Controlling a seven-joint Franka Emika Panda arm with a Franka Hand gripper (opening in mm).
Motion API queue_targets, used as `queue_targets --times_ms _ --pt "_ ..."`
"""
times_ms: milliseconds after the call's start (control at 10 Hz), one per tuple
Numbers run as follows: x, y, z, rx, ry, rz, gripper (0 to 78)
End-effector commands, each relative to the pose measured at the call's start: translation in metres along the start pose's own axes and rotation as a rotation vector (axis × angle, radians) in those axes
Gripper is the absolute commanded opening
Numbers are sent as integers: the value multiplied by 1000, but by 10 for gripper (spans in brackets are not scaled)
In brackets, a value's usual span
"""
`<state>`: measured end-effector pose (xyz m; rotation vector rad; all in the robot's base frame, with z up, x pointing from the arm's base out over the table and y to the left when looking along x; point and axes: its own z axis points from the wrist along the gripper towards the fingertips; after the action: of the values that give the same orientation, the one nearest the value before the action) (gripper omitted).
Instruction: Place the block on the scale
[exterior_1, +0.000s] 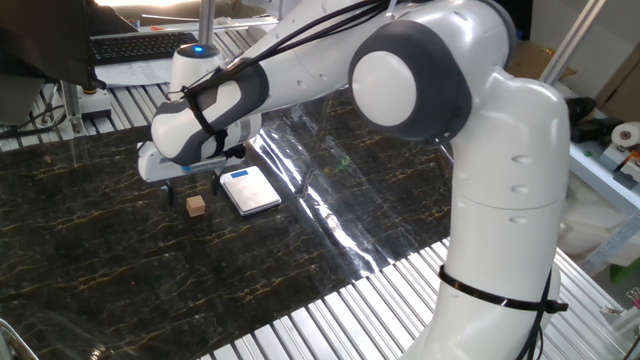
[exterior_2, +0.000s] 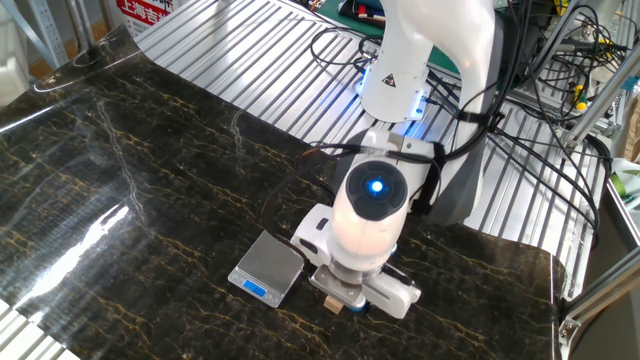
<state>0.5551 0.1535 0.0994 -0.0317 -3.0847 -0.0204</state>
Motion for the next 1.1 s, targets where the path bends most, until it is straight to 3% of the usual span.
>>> queue_targets --times_ms 100,500,1100 --pt "-4 0 10 0 -3 21 775" --pt "-6 -1 21 -4 -3 52 775" --pt "-7 -2 23 -3 -1 58 775"
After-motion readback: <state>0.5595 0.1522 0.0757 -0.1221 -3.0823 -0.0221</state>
